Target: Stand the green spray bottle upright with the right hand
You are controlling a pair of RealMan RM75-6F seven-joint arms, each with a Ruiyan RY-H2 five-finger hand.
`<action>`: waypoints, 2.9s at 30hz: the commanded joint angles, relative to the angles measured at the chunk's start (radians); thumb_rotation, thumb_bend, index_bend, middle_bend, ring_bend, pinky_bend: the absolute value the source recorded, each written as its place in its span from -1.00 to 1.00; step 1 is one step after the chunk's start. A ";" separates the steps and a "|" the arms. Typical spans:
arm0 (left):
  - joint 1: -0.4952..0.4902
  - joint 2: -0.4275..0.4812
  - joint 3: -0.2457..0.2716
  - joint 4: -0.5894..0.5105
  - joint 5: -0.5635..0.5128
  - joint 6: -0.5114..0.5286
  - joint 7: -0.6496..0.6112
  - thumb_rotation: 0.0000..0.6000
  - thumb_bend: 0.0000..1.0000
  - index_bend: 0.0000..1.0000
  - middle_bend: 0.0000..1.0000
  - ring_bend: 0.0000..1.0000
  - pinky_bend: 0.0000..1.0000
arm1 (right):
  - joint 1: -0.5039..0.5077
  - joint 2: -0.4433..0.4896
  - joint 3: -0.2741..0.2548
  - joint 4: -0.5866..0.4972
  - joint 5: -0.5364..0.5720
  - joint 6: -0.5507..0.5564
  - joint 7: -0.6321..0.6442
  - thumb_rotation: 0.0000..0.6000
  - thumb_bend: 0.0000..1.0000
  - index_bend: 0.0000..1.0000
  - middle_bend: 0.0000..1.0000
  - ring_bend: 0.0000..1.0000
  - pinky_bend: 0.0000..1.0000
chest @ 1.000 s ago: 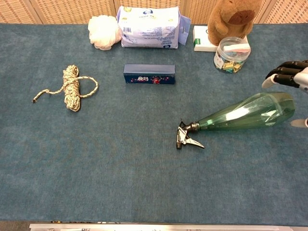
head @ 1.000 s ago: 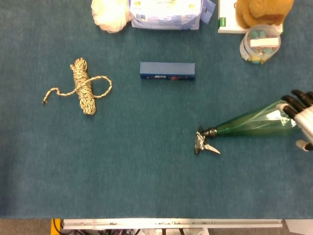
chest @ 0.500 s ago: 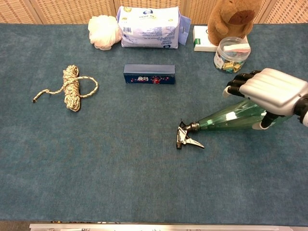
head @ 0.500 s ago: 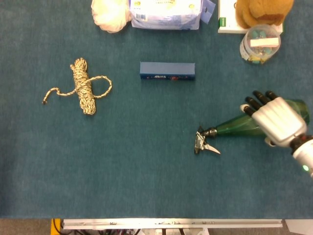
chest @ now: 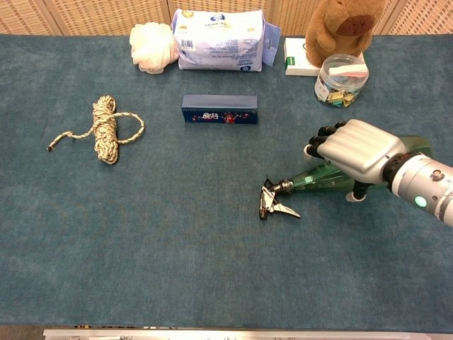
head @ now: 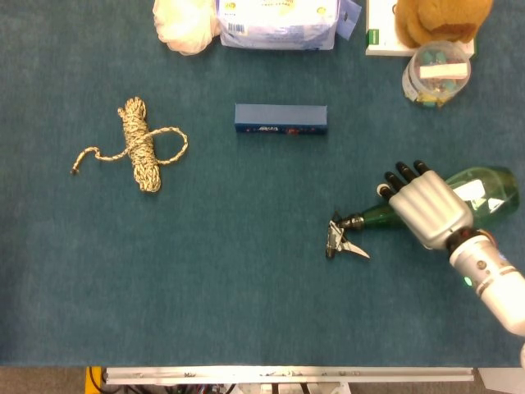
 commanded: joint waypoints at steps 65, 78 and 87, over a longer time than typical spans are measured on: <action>-0.002 0.016 -0.011 -0.020 -0.065 -0.030 0.045 1.00 -1.00 -0.03 -0.01 -0.31 -0.10 | 0.061 0.100 -0.047 0.019 -0.327 0.042 0.865 1.00 -0.46 -0.10 0.17 0.07 -0.28; -0.014 0.022 0.001 -0.017 -0.068 -0.066 0.049 1.00 -1.00 -0.03 -0.01 -0.31 -0.10 | -0.027 -0.195 -0.034 0.543 -0.860 0.440 1.632 1.00 -0.42 -0.10 0.21 0.07 -0.27; -0.018 0.026 0.006 -0.019 -0.069 -0.079 0.047 1.00 -1.00 -0.03 -0.01 -0.31 -0.10 | -0.096 -0.407 0.001 0.843 -0.859 0.671 1.908 1.00 -0.41 -0.10 0.23 0.07 -0.20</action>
